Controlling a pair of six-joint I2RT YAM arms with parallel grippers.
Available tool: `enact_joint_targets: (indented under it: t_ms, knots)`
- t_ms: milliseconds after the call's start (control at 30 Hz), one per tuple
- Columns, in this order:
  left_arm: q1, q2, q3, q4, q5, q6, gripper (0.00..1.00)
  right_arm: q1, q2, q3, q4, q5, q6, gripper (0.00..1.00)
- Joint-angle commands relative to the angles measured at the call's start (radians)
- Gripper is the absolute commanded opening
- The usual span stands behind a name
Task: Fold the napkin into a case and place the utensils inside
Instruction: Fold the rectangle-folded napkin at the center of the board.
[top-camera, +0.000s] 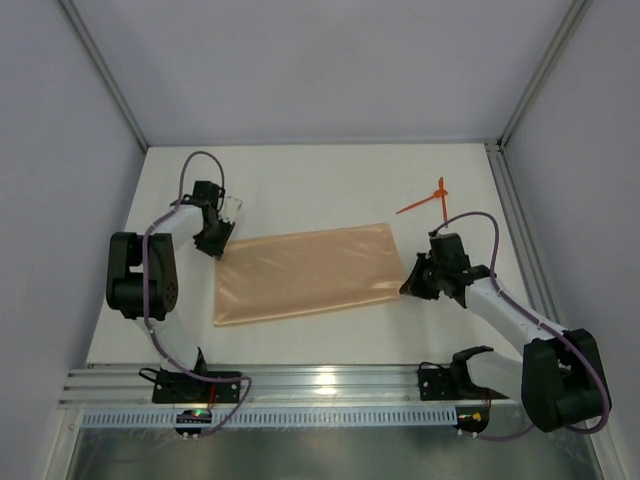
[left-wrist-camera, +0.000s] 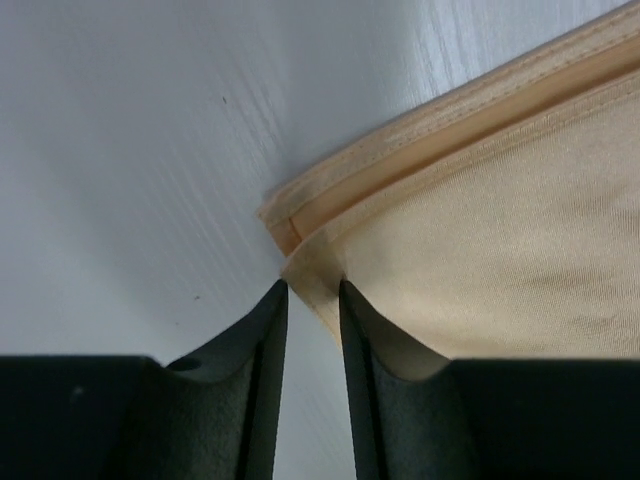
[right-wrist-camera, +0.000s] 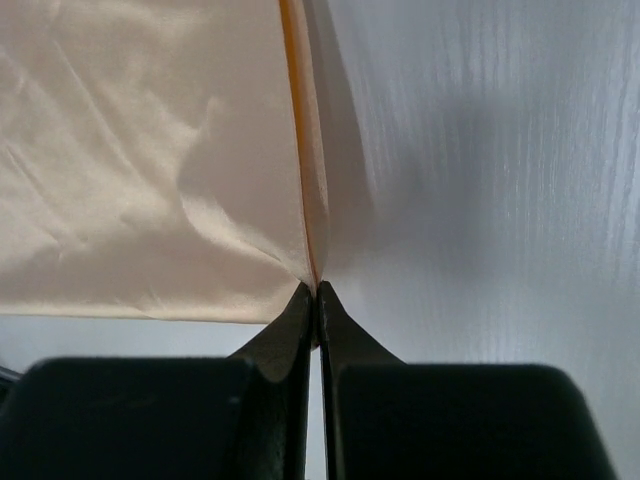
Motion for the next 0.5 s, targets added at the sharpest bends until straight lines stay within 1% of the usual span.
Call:
enact_joint_targets:
  t_ms: [0, 67, 133, 167, 200, 233, 267, 300, 333, 367, 400, 433, 467]
  knots:
    - [-0.004, 0.028, 0.009, 0.028, 0.026, -0.020, 0.28, 0.038, 0.024, 0.158, -0.124, 0.072, -0.129, 0.03]
    - [-0.004, 0.027, 0.001, 0.033, 0.052, -0.022, 0.26, 0.078, 0.076, 0.248, -0.172, 0.113, -0.163, 0.03]
    - [-0.004, 0.024, -0.008, 0.038, 0.075, -0.025, 0.25, 0.147, 0.116, 0.297, -0.209, 0.137, -0.184, 0.03]
    - [-0.006, 0.020, -0.010, 0.041, 0.082, -0.025, 0.25, 0.174, 0.170, 0.346, -0.220, 0.146, -0.189, 0.03]
    - [-0.004, 0.020, -0.013, 0.044, 0.087, -0.022, 0.24, 0.237, 0.207, 0.377, -0.252, 0.158, -0.201, 0.03]
    - [-0.006, 0.020, -0.016, 0.044, 0.092, -0.022, 0.24, 0.268, 0.249, 0.411, -0.272, 0.167, -0.204, 0.03]
    - [-0.004, 0.022, -0.017, 0.045, 0.095, -0.019, 0.21, 0.303, 0.336, 0.486, -0.312, 0.180, -0.209, 0.03]
    - [-0.004, 0.022, -0.017, 0.047, 0.096, -0.016, 0.20, 0.336, 0.379, 0.529, -0.329, 0.199, -0.214, 0.03]
    - [-0.004, 0.023, -0.022, 0.050, 0.099, -0.016, 0.20, 0.400, 0.421, 0.566, -0.341, 0.209, -0.223, 0.03]
    - [-0.004, 0.022, -0.023, 0.051, 0.104, -0.014, 0.18, 0.429, 0.459, 0.648, -0.361, 0.215, -0.227, 0.03]
    - [-0.006, 0.022, -0.026, 0.056, 0.106, -0.014, 0.18, 0.457, 0.528, 0.690, -0.369, 0.215, -0.231, 0.03]
    - [-0.004, 0.020, -0.031, 0.058, 0.113, -0.014, 0.18, 0.510, 0.559, 0.777, -0.376, 0.215, -0.234, 0.03]
    - [-0.004, 0.017, -0.036, 0.059, 0.115, -0.013, 0.17, 0.537, 0.593, 0.820, -0.390, 0.215, -0.238, 0.03]
